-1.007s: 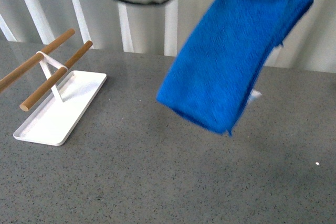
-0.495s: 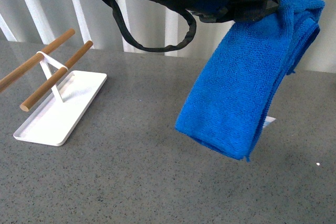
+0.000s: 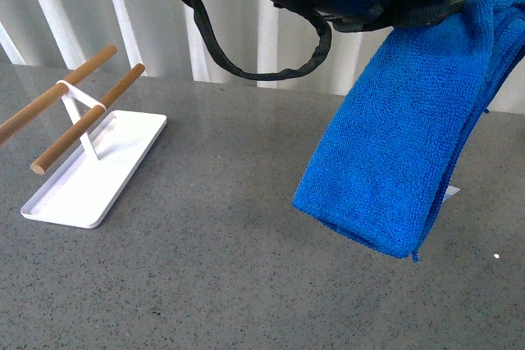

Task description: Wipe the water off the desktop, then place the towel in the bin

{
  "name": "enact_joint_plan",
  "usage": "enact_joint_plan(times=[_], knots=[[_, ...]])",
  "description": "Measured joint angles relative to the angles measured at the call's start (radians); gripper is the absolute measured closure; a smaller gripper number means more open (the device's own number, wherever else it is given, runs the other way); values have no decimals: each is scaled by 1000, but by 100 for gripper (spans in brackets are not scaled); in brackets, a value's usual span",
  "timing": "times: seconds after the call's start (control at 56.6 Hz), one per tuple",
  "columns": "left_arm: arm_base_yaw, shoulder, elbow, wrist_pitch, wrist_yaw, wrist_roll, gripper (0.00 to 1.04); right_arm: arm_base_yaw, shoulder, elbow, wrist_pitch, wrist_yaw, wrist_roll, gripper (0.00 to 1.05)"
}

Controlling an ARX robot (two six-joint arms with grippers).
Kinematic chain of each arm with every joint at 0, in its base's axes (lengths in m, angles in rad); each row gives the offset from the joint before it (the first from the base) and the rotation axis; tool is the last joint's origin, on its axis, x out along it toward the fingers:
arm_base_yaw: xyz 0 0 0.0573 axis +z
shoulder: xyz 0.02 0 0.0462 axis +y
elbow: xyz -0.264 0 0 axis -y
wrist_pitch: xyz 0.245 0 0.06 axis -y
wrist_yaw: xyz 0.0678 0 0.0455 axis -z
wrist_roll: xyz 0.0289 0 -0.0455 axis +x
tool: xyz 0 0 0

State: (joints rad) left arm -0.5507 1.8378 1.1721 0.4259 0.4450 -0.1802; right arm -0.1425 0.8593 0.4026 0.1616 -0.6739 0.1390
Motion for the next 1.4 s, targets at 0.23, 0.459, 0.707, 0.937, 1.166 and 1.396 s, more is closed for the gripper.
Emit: enact_joint_plan(times=[0.23, 0.459, 0.707, 0.937, 1.166, 1.396], knots=[[-5, -8, -2, 7, -2, -33, 100, 59, 216, 46, 92, -8, 23, 7], [-27, -15, -2, 13, -4, -65, 100, 132, 303, 67, 132, -13, 16, 7], [-45, -15, -2, 7, -20, -110, 100, 180, 397, 80, 238, -13, 11, 7], [-48, -15, 12, 20, -18, -164, 100, 204, 456, 98, 323, -15, 7, 7], [-63, -26, 12, 19, -15, -184, 100, 209, 509, 106, 380, 8, 8, 34], [-69, -34, 12, 19, -14, -188, 100, 209, 512, 106, 416, 18, 17, 64]])
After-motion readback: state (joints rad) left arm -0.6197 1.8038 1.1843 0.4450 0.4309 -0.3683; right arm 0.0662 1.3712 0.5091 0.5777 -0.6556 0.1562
